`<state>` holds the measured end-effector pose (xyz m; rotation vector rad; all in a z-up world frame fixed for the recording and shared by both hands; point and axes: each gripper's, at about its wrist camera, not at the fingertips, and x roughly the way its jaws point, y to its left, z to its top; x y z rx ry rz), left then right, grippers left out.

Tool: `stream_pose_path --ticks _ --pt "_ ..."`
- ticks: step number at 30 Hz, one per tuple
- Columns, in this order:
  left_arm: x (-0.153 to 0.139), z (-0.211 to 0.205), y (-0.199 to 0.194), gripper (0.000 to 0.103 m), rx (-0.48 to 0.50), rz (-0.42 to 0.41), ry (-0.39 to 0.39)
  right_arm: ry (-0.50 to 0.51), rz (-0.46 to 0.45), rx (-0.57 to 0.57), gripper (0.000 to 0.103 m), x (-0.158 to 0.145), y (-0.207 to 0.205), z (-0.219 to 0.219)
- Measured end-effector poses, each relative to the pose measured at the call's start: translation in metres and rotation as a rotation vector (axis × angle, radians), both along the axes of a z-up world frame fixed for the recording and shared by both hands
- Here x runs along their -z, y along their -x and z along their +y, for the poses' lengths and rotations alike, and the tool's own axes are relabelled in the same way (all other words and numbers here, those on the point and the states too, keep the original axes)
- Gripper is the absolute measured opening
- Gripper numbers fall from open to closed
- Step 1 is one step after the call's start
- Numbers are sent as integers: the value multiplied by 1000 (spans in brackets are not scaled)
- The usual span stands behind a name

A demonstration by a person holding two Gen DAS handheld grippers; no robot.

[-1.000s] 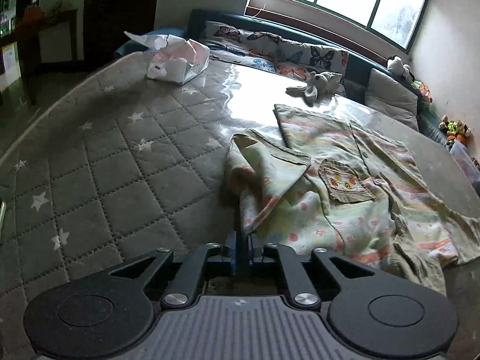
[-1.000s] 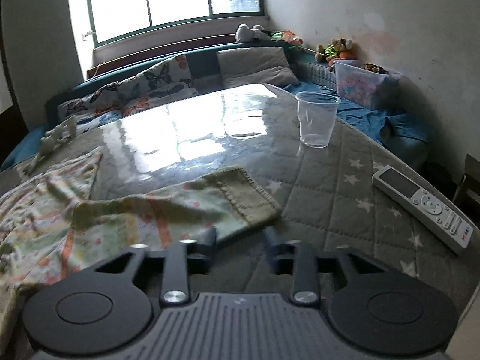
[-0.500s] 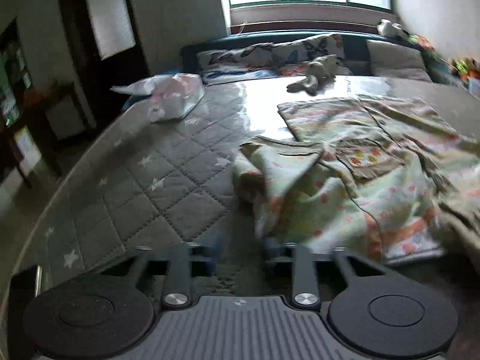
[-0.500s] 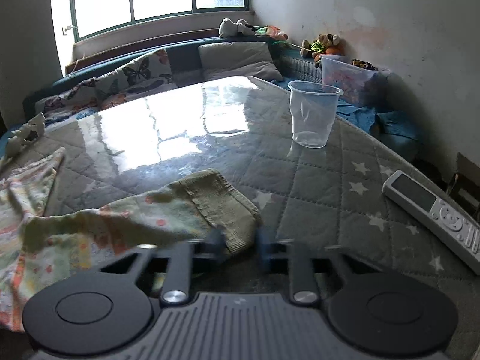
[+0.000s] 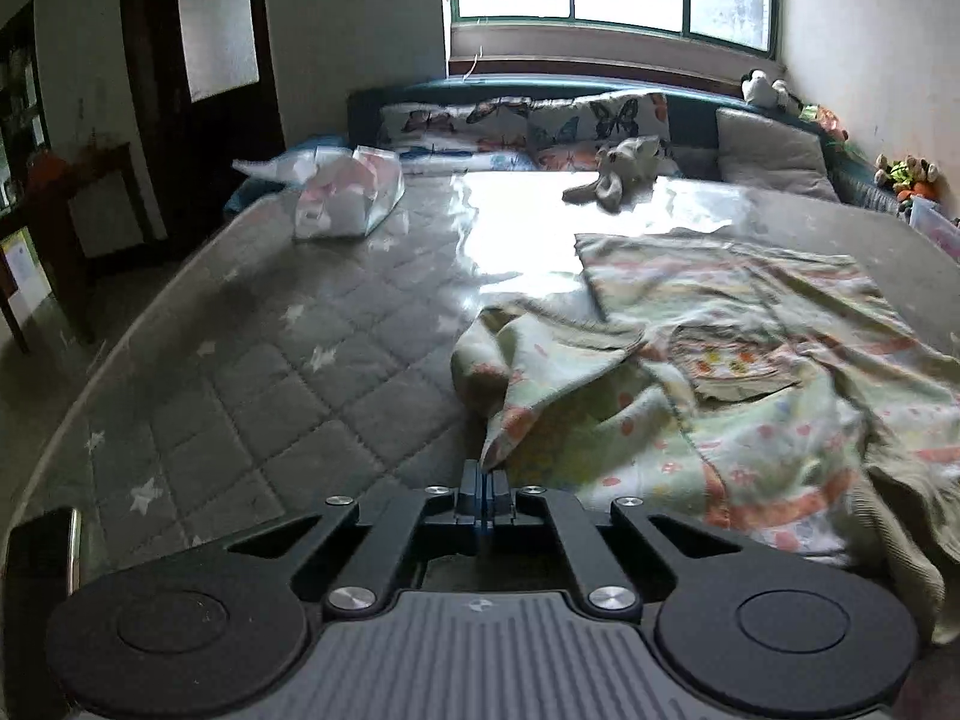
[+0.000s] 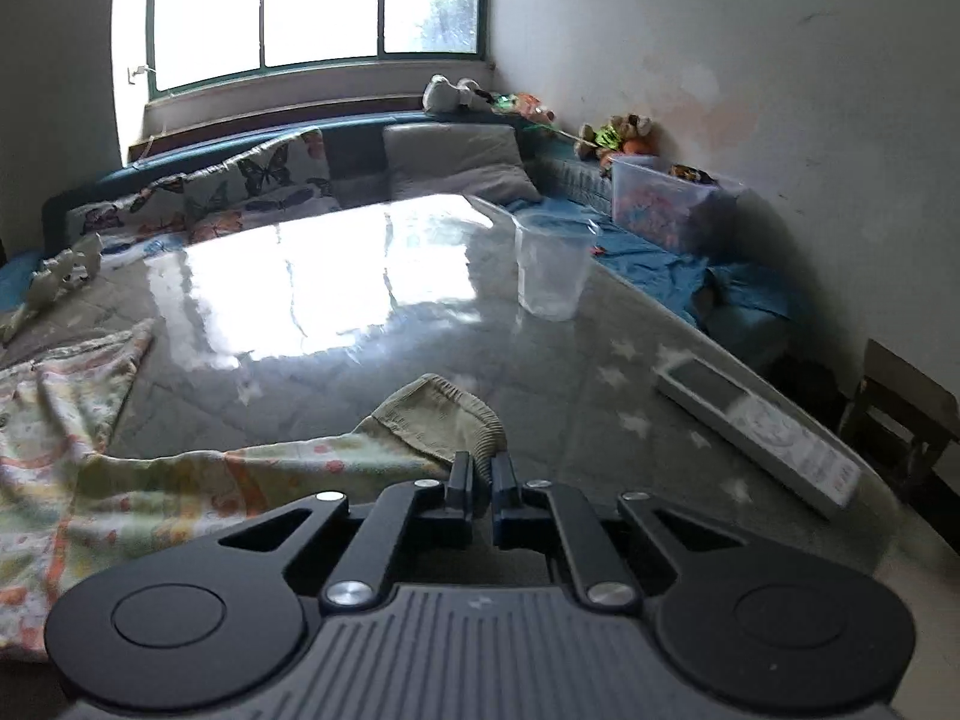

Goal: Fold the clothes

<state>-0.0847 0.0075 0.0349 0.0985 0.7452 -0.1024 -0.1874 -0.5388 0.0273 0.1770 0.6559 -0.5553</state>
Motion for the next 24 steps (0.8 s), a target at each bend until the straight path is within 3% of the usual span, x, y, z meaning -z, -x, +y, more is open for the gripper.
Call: stream_pose_path --ticks 3,4,7,16,21,24 --pt "10 0 0 6 6 35 -22 -43 59 10 11 16 3 -4" --pt "9 0 1 8 11 32 -36 -49 67 9 19 17 4 -5" --pt "2 4 7 31 21 7 -68 -46 63 0 23 11 12 -6" --pt "-21 9 30 52 39 -66 -112 58 26 -166 36 -35 16 30" --pt "-26 -5 37 53 90 -82 -93 15 24 -436 37 -42 -5 85" --pt "-27 -21 38 70 134 -95 -65 -19 38 -606 37 -41 -21 120"
